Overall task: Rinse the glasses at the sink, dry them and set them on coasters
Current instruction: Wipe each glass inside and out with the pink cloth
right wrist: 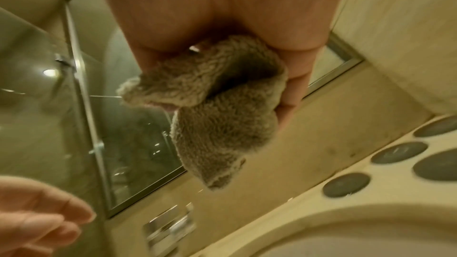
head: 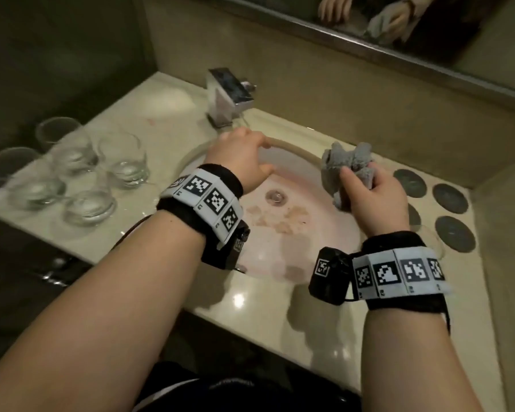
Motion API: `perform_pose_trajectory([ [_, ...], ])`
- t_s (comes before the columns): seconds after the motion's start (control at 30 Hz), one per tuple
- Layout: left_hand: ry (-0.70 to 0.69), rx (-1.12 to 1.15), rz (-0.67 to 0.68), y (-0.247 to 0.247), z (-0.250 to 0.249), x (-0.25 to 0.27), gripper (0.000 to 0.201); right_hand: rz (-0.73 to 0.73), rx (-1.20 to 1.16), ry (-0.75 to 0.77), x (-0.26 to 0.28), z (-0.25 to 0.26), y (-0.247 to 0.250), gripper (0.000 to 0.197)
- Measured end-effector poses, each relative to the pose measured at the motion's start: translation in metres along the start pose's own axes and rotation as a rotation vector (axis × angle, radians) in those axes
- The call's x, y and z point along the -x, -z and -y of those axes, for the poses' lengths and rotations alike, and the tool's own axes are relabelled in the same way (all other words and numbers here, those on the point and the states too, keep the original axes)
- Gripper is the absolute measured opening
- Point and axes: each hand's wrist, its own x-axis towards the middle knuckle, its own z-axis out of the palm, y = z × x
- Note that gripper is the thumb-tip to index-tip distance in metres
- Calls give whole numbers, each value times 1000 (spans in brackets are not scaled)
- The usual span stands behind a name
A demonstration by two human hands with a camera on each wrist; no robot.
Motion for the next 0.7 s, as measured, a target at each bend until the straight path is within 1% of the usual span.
perform_pose_trajectory([
  [0.07, 84, -28, -9, 24, 41, 8, 49, 61, 3, 12, 8, 20, -32, 16],
  [0.17, 198, -103, -10, 56, 102, 25, 51, 99, -58, -38, 21, 47, -79, 10],
  [0.23, 253, -194, -11, 73, 138, 37, 52, 94, -89, -75, 30, 64, -108, 13],
  [0.3, 280, -249, -7, 85, 167, 45, 53, 69, -82, -61, 39, 76, -131, 18],
  [0.37, 277, -277, 39, 92, 189, 51, 51, 58, -75, -28, 48, 88, -150, 13],
  [0.4, 274, -294, 92, 94, 197, 53, 48, 58, -86, -23, 53, 93, -158, 10],
  [0.47, 269, -323, 223, 93, 212, 58, 44, 50, -100, -37, 60, 100, -173, 13],
  [0.53, 244, -366, 312, 89, 223, 61, 42, 43, -116, -57, 67, 106, -184, 16],
  [0.63, 186, -437, 359, 80, 229, 63, 38, 60, -115, -100, 78, 111, -193, 17],
  [0.7, 173, -427, 402, 71, 230, 63, 33, 50, -101, -105, 85, 112, -196, 17],
])
